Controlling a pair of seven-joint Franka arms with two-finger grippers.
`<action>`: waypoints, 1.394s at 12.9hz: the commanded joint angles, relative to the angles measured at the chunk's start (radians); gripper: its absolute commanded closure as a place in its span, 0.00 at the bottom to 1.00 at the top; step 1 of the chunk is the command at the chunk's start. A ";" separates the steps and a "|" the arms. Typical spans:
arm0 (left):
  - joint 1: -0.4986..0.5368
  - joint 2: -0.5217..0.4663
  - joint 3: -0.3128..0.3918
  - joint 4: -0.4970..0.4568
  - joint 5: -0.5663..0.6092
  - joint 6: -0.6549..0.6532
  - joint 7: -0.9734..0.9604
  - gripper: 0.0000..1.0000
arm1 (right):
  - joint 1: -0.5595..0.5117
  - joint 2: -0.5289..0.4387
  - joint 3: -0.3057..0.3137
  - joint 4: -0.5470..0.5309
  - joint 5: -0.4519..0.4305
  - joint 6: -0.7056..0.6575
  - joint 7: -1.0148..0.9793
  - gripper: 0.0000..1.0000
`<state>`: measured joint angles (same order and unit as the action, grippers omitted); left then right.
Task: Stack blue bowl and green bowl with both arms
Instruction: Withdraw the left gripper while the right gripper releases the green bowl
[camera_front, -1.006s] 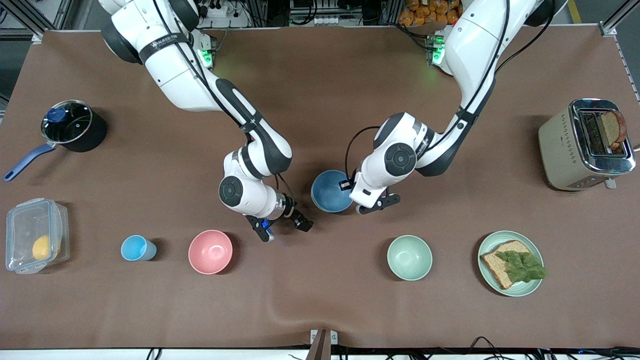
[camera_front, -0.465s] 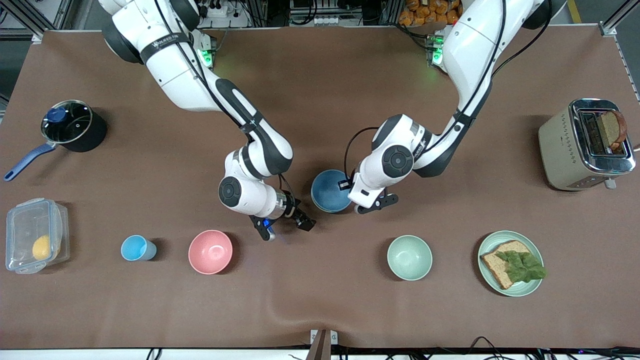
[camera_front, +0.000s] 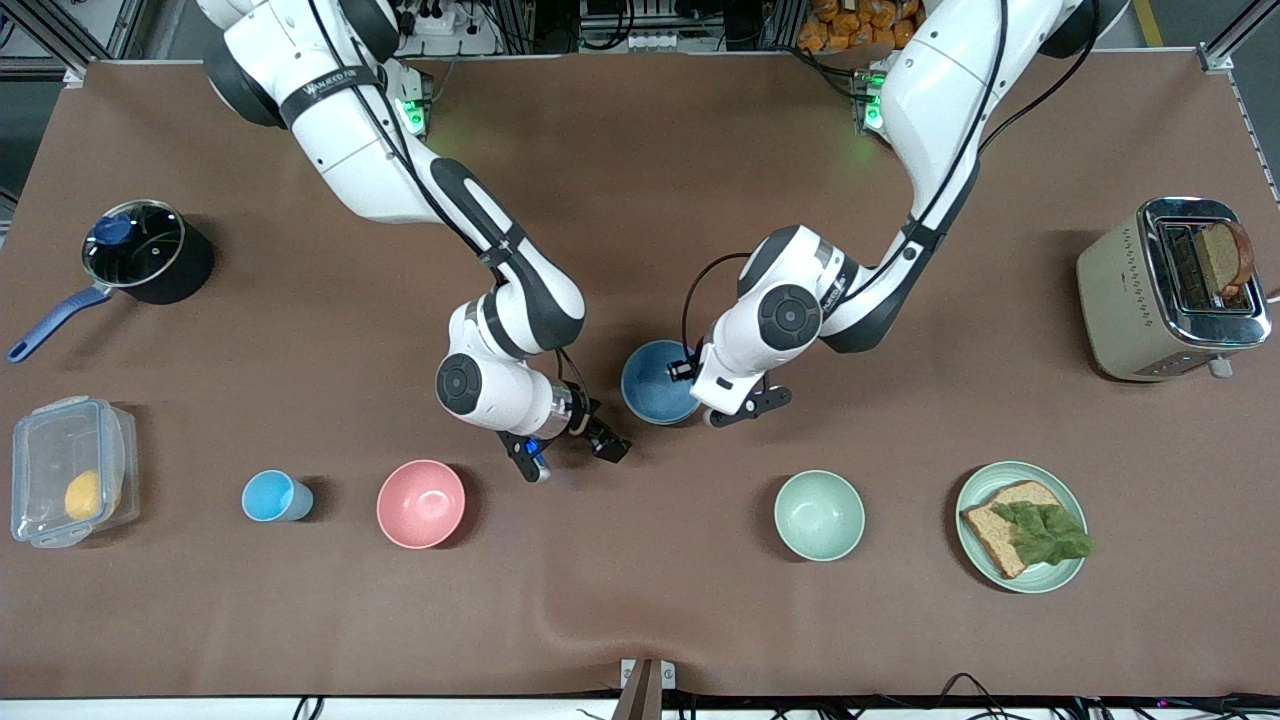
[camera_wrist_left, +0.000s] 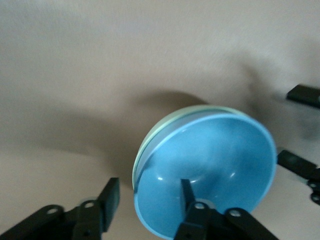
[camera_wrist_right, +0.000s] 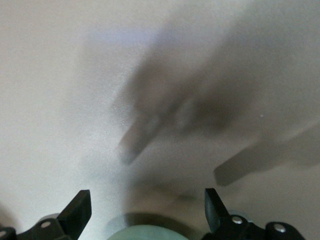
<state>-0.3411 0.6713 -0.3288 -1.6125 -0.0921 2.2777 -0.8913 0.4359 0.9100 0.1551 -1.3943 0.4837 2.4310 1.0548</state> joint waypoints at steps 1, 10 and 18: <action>0.049 -0.120 0.013 -0.015 0.025 -0.035 -0.023 0.00 | -0.014 -0.014 0.006 0.015 -0.011 -0.035 -0.038 0.00; 0.264 -0.482 0.013 -0.007 0.166 -0.369 0.017 0.00 | -0.135 -0.135 0.006 0.049 -0.287 -0.351 -0.292 0.00; 0.362 -0.587 0.082 0.092 0.149 -0.638 0.432 0.00 | -0.328 -0.322 0.006 0.037 -0.402 -0.602 -0.643 0.00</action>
<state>-0.0118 0.1002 -0.2553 -1.5379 0.0549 1.6779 -0.5487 0.1540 0.6611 0.1455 -1.3262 0.1173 1.8938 0.4735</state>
